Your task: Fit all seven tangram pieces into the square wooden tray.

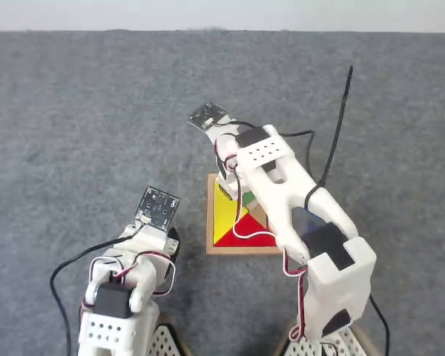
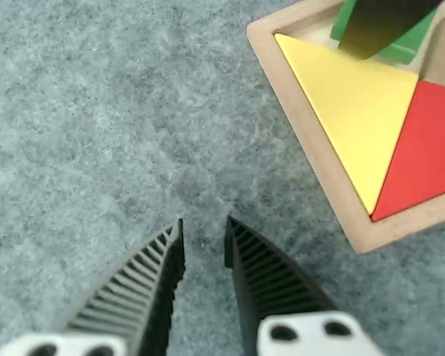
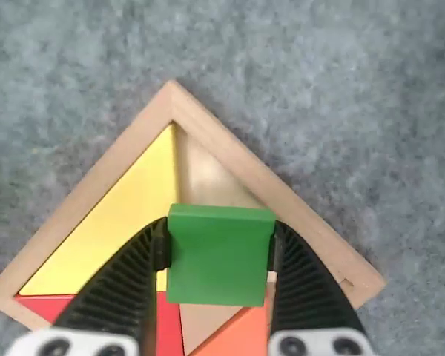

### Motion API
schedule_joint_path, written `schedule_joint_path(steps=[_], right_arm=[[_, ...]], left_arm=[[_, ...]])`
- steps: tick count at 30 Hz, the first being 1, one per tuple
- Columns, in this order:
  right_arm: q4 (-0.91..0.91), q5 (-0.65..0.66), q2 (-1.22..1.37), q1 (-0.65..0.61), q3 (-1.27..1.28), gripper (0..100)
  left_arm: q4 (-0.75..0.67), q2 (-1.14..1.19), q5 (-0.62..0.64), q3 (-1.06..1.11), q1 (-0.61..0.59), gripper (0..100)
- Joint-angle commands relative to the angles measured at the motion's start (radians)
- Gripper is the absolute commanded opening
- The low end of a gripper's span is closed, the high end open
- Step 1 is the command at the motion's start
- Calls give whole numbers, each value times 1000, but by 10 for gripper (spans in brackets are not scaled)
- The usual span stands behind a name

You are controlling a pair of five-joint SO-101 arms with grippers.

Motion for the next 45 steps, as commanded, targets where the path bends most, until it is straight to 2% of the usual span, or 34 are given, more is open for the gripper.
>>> schedule_joint_path(steps=[1, 7, 13, 34, 40, 45], right_arm=[[-10, -26, -7, -1, -54, 32], [16, -28, -5, -5, -54, 36], [19, -28, -5, -5, -54, 150], [16, -26, -5, -8, -54, 159], [21, -21, -5, -8, -54, 252], [21, -21, -4, -8, -54, 258]], left_arm=[[5, -2, 6, -7, 2, 88], [5, -2, 6, -7, 2, 88], [5, -2, 6, -7, 2, 88], [5, -2, 6, -7, 2, 88], [5, -2, 6, -7, 2, 88], [5, -2, 6, -7, 2, 88]])
